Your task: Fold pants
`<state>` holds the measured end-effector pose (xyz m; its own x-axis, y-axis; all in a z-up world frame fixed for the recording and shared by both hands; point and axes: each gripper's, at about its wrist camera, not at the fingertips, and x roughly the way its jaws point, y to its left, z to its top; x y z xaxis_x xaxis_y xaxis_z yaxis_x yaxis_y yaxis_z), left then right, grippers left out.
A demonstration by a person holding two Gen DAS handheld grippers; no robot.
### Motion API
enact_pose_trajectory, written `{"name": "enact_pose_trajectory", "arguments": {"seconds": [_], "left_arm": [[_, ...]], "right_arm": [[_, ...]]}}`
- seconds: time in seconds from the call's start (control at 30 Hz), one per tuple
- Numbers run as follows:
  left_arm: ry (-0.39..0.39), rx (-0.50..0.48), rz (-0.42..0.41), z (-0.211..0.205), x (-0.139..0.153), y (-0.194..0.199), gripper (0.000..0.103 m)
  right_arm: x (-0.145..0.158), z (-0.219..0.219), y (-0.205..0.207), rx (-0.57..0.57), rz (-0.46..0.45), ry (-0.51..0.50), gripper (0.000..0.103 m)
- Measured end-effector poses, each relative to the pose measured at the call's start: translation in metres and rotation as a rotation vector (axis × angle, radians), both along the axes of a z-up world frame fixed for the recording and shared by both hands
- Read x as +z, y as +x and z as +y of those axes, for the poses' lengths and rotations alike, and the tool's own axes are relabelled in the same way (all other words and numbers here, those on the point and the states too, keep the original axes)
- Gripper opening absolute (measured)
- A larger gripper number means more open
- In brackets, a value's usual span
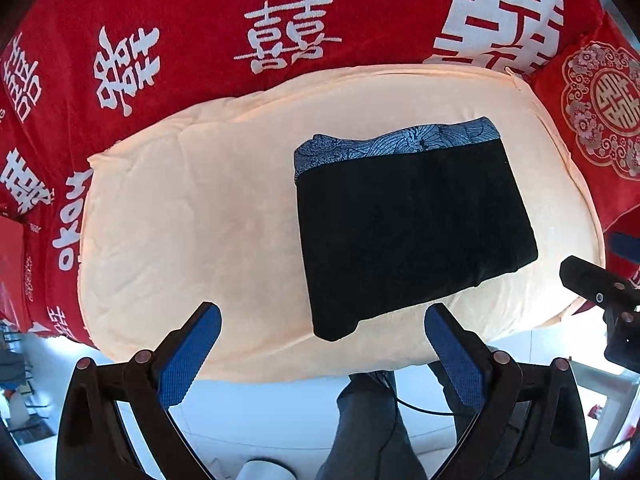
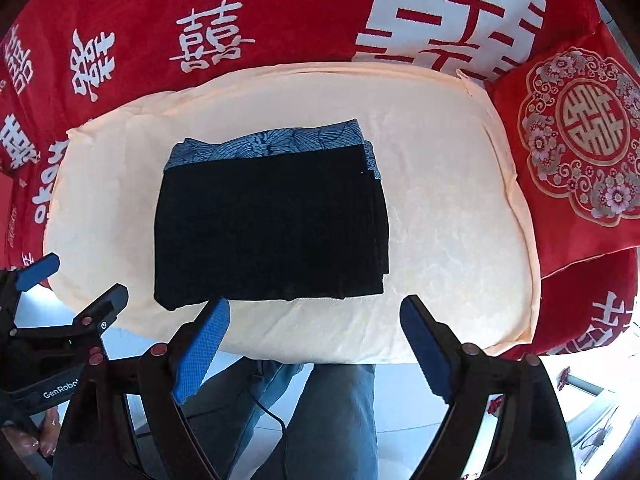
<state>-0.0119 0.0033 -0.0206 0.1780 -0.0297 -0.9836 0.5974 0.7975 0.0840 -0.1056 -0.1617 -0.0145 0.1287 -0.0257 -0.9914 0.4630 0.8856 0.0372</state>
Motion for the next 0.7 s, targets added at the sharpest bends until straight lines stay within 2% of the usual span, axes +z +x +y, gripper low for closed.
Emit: {"name": "enact_pose_trajectory", "arguments": {"seconds": [0.33, 0.7], "left_arm": [[-0.011, -0.01, 0.002, 0.007, 0.013, -0.005, 0.102], [-0.033, -0.008, -0.015, 0.013, 0.021, -0.01, 0.102]], "right_arm": [[0.017, 0.014, -0.001, 0.001, 0.004, -0.047, 0.089], [0.022, 0.022, -0.003, 0.004, 0.006, -0.057, 0.089]]}}
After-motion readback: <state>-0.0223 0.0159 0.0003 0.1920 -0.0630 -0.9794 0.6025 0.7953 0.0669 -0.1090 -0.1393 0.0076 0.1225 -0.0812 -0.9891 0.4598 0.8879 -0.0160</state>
